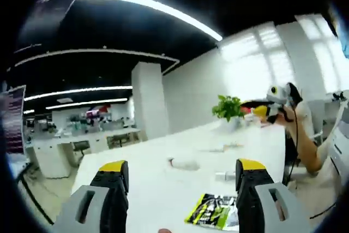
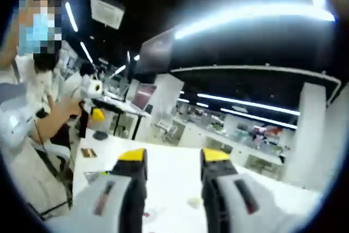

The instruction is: Arrange the skincare products in the storage area until every visible bottle or jar stands upright without overlapping.

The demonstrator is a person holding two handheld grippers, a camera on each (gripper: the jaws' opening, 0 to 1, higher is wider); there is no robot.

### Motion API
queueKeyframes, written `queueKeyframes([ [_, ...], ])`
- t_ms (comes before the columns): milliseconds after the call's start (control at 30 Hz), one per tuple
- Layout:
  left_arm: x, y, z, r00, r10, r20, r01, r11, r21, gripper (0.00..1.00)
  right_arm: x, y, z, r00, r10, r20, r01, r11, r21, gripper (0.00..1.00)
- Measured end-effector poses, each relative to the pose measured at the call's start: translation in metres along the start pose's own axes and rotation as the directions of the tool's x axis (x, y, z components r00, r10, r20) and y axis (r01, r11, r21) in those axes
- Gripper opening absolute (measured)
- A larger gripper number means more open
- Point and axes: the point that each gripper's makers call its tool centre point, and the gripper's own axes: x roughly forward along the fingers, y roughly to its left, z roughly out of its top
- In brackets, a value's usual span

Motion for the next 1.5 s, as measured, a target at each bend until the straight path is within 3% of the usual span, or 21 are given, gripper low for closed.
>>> queueKeyframes([
  [67, -0.012, 0.004, 0.0, 1.0, 0.027, -0.015, -0.027, 1.0, -0.01, 0.82, -0.008, 0.0, -0.021, 0.99, -0.023, -0.137, 0.019, 0.999, -0.032, 0.32],
  [100, -0.019, 0.007, 0.001, 0.999, 0.032, -0.014, -0.033, 0.999, -0.034, 0.82, -0.012, -0.001, -0.035, 0.975, -0.05, -0.214, 0.05, 0.999, -0.006, 0.29],
  [167, -0.031, 0.008, -0.001, 0.999, 0.024, -0.032, -0.026, 0.997, -0.074, 0.83, -0.019, 0.004, -0.065, 0.919, -0.075, -0.387, 0.072, 0.997, -0.021, 0.28],
  [200, -0.037, 0.011, 0.001, 0.999, 0.035, -0.031, -0.038, 0.995, -0.097, 0.84, -0.02, 0.004, -0.072, 0.904, -0.091, -0.418, 0.076, 0.996, -0.052, 0.3],
  [233, -0.043, 0.015, 0.005, 0.998, 0.055, -0.021, -0.057, 0.992, -0.109, 0.85, -0.018, 0.004, -0.072, 0.905, -0.094, -0.415, 0.085, 0.996, -0.04, 0.34],
  [300, -0.053, 0.024, 0.016, 0.994, 0.111, 0.021, -0.108, 0.988, -0.11, 0.9, -0.014, 0.0, -0.063, 0.93, -0.096, -0.356, 0.106, 0.994, 0.01, 0.38],
  [367, -0.062, 0.025, 0.018, 0.993, 0.117, 0.027, -0.113, 0.988, -0.103, 0.88, -0.013, -0.001, -0.052, 0.951, -0.077, -0.299, 0.083, 0.996, 0.008, 0.35],
  [433, -0.068, 0.027, 0.017, 0.993, 0.11, 0.029, -0.106, 0.989, -0.107, 0.87, -0.015, 0.003, -0.051, 0.954, -0.057, -0.295, 0.069, 0.997, 0.029, 0.32],
  [533, -0.07, 0.031, 0.013, 0.995, 0.094, 0.033, -0.089, 0.987, -0.132, 0.83, -0.017, -0.004, -0.052, 0.953, -0.09, -0.29, 0.128, 0.985, 0.115, 0.44],
  [567, -0.07, 0.032, 0.013, 0.995, 0.093, 0.033, -0.088, 0.987, -0.135, 0.83, -0.019, -0.007, -0.053, 0.95, -0.094, -0.297, 0.131, 0.986, 0.108, 0.46],
  [667, -0.072, 0.033, 0.008, 0.997, 0.07, 0.03, -0.064, 0.984, -0.164, 0.83, -0.024, -0.008, -0.059, 0.942, -0.093, -0.323, 0.125, 0.989, 0.077, 0.38],
  [833, -0.072, 0.03, 0.017, 0.996, 0.051, 0.078, -0.036, 0.982, -0.183, 0.83, -0.029, -0.01, -0.055, 0.946, -0.102, -0.307, 0.133, 0.988, 0.079, 0.43],
  [1100, -0.055, 0.02, 0.013, 0.999, 0.022, 0.047, -0.014, 0.988, -0.152, 0.85, -0.04, -0.011, -0.055, 0.943, -0.116, -0.312, 0.143, 0.988, 0.063, 0.44],
  [1500, -0.048, 0.019, 0.015, 0.998, 0.0, 0.067, 0.011, 0.987, -0.159, 0.85, -0.04, -0.015, -0.062, 0.928, -0.14, -0.345, 0.165, 0.985, 0.046, 0.46],
])
